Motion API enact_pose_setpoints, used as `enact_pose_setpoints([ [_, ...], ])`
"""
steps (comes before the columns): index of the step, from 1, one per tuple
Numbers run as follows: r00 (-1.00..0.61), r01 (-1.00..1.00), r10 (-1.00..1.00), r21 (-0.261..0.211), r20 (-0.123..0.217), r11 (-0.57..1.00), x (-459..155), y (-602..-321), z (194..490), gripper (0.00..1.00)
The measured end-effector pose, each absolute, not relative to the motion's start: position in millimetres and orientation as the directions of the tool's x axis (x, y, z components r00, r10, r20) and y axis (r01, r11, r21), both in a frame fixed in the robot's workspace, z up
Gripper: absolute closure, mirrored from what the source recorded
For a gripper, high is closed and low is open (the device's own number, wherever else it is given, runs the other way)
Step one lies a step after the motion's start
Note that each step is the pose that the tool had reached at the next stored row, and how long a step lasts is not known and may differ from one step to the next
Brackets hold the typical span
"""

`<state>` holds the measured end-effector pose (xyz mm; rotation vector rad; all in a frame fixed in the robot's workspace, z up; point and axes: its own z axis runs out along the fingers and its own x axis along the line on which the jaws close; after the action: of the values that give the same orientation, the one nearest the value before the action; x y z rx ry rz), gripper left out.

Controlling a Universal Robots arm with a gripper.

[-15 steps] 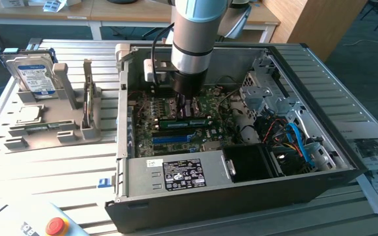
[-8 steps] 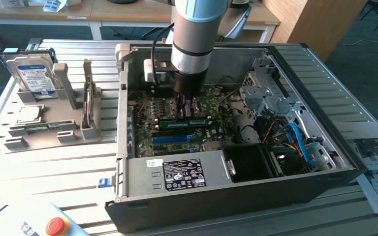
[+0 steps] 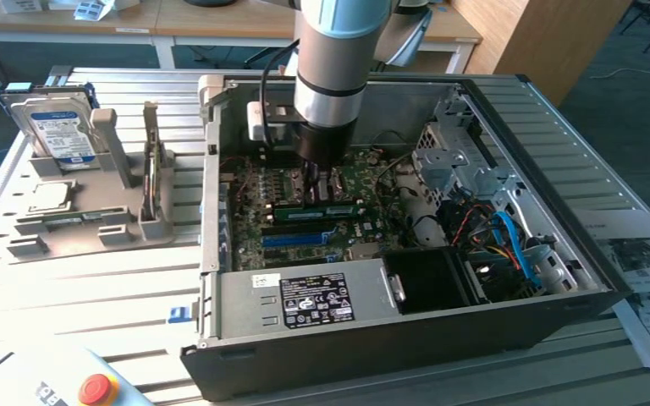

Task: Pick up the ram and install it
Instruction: 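Press down the ram until it locks into place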

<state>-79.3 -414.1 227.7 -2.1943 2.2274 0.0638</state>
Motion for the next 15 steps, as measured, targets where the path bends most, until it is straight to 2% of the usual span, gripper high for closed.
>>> enact_pose_setpoints([
  [15, -0.015, -1.000, -0.999, 0.017, -0.038, 0.014, -87.3, -414.2, 232.7, 0.90],
])
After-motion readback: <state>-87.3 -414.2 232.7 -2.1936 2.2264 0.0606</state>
